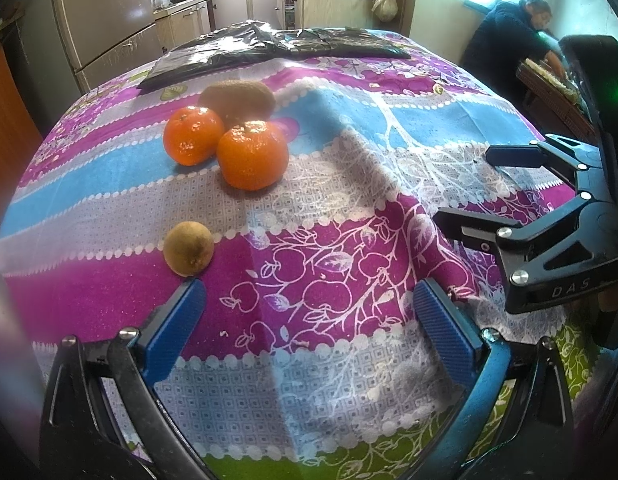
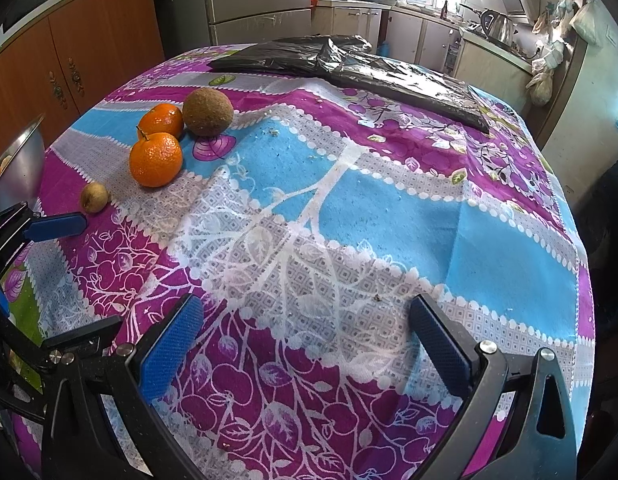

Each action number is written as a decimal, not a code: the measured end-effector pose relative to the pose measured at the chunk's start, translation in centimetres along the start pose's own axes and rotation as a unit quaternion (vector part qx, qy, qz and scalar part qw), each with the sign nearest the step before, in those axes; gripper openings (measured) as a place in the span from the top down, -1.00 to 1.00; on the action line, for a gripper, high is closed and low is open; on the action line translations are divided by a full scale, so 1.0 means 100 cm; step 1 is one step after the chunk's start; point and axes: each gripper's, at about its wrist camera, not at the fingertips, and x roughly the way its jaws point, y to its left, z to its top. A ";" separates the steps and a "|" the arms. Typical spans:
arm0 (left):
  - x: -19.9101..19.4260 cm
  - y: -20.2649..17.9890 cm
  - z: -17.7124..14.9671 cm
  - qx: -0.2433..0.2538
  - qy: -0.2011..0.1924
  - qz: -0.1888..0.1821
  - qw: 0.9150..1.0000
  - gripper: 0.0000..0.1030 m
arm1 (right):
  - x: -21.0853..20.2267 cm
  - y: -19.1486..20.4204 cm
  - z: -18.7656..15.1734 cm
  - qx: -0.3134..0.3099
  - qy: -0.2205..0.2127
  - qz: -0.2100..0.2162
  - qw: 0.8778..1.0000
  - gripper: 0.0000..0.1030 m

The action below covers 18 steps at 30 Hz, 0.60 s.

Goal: Organize fruits

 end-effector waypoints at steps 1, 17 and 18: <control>0.000 0.000 0.000 0.000 0.000 0.000 1.000 -1.00 | 0.000 0.000 0.000 0.000 0.000 0.000 1.000 -1.00; -0.008 0.002 0.001 -0.006 0.025 -0.003 1.000 -0.65 | 0.000 0.001 0.000 -0.001 0.000 0.002 1.000 -1.00; -0.015 0.005 -0.001 -0.017 0.011 -0.002 1.000 -0.56 | 0.000 0.000 0.000 -0.001 0.000 0.002 1.000 -1.00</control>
